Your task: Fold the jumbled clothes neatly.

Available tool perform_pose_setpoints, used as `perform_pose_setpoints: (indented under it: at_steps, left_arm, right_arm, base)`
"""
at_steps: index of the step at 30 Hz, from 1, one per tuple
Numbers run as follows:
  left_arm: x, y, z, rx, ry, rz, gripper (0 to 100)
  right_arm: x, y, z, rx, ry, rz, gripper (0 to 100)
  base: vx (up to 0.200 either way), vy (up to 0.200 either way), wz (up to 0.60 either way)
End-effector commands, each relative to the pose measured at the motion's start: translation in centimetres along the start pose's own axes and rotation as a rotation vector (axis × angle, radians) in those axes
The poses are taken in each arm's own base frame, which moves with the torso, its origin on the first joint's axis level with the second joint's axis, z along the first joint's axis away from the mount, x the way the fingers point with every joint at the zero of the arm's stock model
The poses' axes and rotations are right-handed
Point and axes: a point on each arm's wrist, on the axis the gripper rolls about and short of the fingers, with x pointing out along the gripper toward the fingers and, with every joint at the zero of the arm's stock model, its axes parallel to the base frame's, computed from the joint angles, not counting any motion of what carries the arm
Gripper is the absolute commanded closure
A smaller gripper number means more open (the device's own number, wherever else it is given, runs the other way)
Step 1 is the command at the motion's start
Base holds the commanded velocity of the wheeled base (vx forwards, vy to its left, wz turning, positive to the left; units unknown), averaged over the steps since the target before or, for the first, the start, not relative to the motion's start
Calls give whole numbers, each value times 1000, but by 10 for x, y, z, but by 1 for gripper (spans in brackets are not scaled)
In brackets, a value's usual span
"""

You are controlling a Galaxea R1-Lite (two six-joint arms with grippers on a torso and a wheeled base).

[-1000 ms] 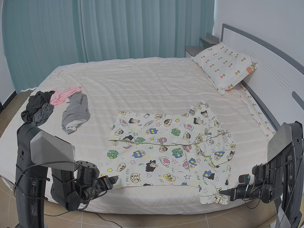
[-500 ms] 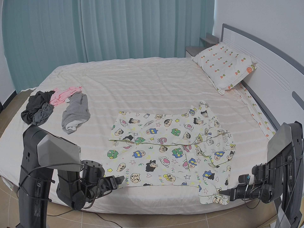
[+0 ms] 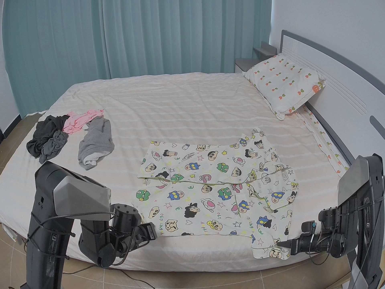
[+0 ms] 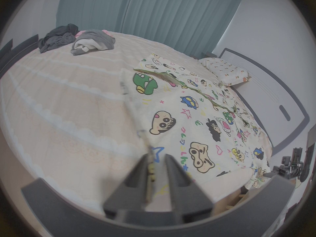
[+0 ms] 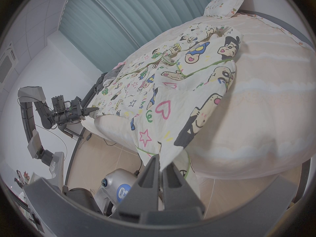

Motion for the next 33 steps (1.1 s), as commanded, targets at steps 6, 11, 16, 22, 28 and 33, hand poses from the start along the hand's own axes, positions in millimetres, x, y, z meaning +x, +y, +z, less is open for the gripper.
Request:
perform_pose_setpoints:
  at_steps: [6, 11, 16, 22, 28, 33]
  left_arm:
    - [-10, 10, -10, 4, 13, 89, 100]
    - [-16, 12, -12, 6, 27, 100, 100]
    - [-18, 12, -9, -21, 16, 98, 100]
    - [-18, 11, -5, -29, -28, 99, 100]
    - [-18, 10, -4, -31, -52, 83, 100]
    - [-18, 10, -4, -28, -54, 83, 100]
  right_arm:
    - [0, 0, 1, -6, -8, 1, 100]
    - [0, 0, 1, -6, -8, 1, 100]
    - [-1, 1, -1, -14, 1, 23, 100]
    - [6, 1, 6, -52, -24, 55, 100]
    - [8, 0, 8, -40, -34, 54, 100]
    - [10, -2, 12, -37, -49, 44, 100]
  base:
    - [0, 0, 0]
    - [0, 0, 0]
    - [0, 0, 0]
    - [0, 0, 0]
    - [0, 0, 0]
    - [0, 0, 0]
